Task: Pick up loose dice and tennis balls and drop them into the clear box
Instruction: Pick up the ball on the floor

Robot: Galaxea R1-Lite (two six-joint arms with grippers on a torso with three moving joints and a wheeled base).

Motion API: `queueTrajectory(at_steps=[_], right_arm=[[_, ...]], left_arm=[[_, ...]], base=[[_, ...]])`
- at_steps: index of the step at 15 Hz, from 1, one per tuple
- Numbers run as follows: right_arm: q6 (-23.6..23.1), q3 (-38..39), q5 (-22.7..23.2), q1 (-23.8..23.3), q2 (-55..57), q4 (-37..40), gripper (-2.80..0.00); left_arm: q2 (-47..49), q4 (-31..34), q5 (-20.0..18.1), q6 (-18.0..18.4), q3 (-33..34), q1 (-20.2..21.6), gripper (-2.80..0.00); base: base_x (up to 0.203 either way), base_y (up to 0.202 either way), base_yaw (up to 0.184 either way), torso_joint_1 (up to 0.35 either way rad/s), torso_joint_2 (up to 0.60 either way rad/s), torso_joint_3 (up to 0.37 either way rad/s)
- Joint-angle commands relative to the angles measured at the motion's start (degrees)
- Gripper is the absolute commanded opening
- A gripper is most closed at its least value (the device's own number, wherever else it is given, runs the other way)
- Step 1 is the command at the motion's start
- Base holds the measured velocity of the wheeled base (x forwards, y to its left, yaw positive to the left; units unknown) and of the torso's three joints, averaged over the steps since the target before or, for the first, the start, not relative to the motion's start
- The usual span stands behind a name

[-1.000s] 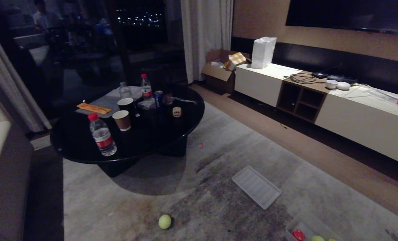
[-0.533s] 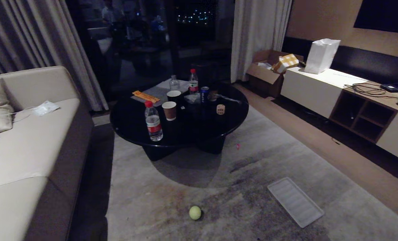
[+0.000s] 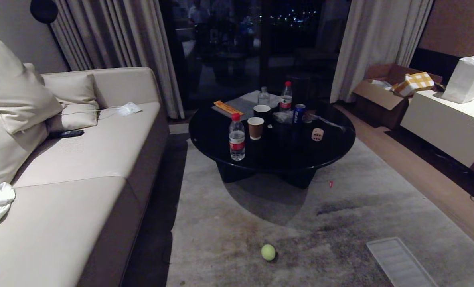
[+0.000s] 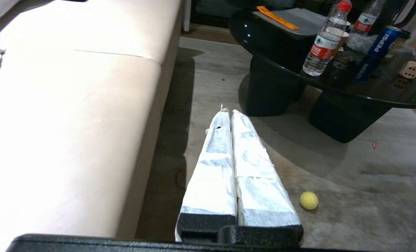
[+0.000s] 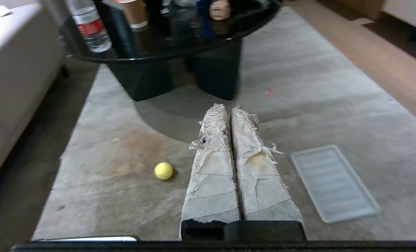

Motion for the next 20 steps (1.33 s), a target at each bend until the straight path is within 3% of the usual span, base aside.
queueTrajectory(at_steps=[1, 18, 20], right_arm=[[0.0, 0.1, 0.0, 0.0, 0.1, 0.0, -2.8], [0.3, 0.1, -0.1, 0.0, 0.1, -0.1, -2.8], [0.3, 0.1, -0.1, 0.1, 0.1, -0.1, -2.8]], left_arm=[[0.0, 0.0, 0.1, -0.1, 0.1, 0.0, -2.8], [0.1, 0.0, 0.0, 0.0, 0.1, 0.0, -2.8], [0.0, 0.0, 0.1, -0.1, 0.1, 0.0, -2.8]], base=[[0.0, 0.0, 0.0, 0.0, 0.0, 0.0], [0.0, 0.0, 0.0, 0.0, 0.0, 0.0], [-0.162, 0.0, 0.001, 0.005, 0.0, 0.0]])
